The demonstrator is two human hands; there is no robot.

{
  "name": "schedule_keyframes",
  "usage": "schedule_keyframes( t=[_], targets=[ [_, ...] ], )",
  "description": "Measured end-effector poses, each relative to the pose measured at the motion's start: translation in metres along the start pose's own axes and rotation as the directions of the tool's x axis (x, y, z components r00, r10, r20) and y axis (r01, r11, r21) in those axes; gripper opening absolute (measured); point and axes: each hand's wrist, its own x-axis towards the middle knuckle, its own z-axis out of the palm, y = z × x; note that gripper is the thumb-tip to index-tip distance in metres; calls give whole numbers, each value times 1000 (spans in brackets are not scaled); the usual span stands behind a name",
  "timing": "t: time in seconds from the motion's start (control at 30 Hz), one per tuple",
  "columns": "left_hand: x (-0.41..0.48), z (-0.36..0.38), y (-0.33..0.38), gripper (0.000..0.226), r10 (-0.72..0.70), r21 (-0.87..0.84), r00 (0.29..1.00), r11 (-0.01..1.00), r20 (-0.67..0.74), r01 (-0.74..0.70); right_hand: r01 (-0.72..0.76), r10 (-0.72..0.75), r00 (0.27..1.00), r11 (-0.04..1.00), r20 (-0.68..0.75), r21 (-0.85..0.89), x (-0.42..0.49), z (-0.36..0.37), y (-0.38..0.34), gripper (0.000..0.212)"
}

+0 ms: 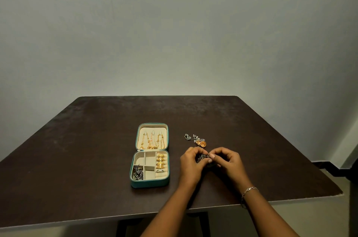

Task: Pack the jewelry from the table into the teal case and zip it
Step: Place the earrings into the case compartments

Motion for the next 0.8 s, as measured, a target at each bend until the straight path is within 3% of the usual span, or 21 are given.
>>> schedule_keyframes(
  t=[0.13, 0.27, 0.47, 0.63, 0.8],
  targets=[
    [-3, -2, 2, 39, -5, -30, 1000, 1000, 10, 5, -31, 31, 999, 999, -27, -5, 1, -1, 3, 8],
    [-5, -3, 4, 37, -82, -217, 997, 973, 15, 83, -10, 8, 1000, 997, -22, -81, 2, -1, -3, 13],
    [-12, -14, 8, 36, -85, -277, 996, 957, 20, 87, -11, 7, 1000, 984, -26, -176, -3, -1, -7, 18],
    [-13, -49, 25, 31, -63, -402, 992, 915, -109, 14, -42, 45, 999, 958, 3, -284, -5, -9, -10, 11],
    [-16, -102, 17, 34, -63, -311, 941, 949, -333, -46, -35, 41, 999, 941, 9, -335, -8, -7, -15, 14]
  ],
)
